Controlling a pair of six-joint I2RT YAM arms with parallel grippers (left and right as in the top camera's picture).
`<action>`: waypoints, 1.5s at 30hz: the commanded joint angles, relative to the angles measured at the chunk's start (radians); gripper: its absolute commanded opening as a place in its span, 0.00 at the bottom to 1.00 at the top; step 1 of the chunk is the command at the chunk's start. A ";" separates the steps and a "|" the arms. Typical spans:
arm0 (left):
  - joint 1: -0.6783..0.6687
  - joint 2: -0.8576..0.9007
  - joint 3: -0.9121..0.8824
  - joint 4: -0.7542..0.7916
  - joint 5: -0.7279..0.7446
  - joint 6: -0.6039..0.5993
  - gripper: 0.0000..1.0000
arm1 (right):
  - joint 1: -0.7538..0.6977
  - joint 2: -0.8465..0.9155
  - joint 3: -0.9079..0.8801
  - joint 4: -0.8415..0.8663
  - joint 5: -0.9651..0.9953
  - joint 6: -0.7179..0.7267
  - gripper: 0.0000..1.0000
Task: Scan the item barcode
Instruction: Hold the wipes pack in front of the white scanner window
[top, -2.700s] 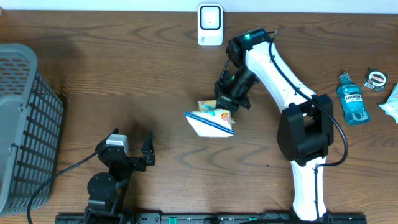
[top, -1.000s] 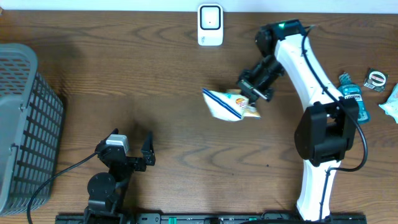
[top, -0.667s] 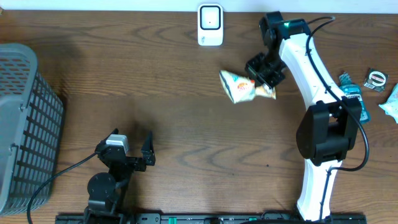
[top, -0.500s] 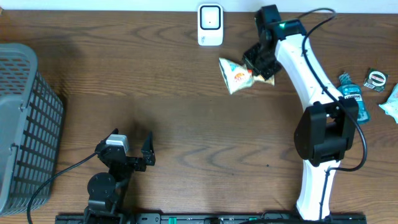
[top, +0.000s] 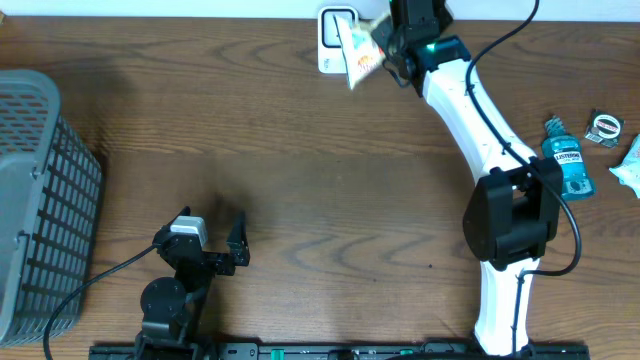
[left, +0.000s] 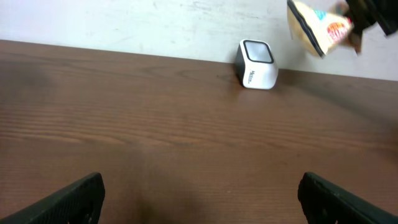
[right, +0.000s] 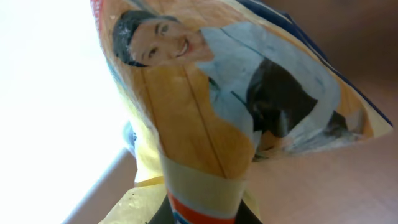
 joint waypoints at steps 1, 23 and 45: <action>0.004 -0.002 -0.016 -0.024 0.005 0.010 0.98 | 0.022 0.029 0.006 0.113 0.070 -0.055 0.02; 0.004 -0.002 -0.016 -0.024 0.005 0.010 0.98 | 0.039 0.248 0.064 0.552 0.212 -0.130 0.02; 0.004 -0.002 -0.016 -0.024 0.005 0.010 0.98 | 0.059 0.473 0.475 0.405 0.206 -0.340 0.01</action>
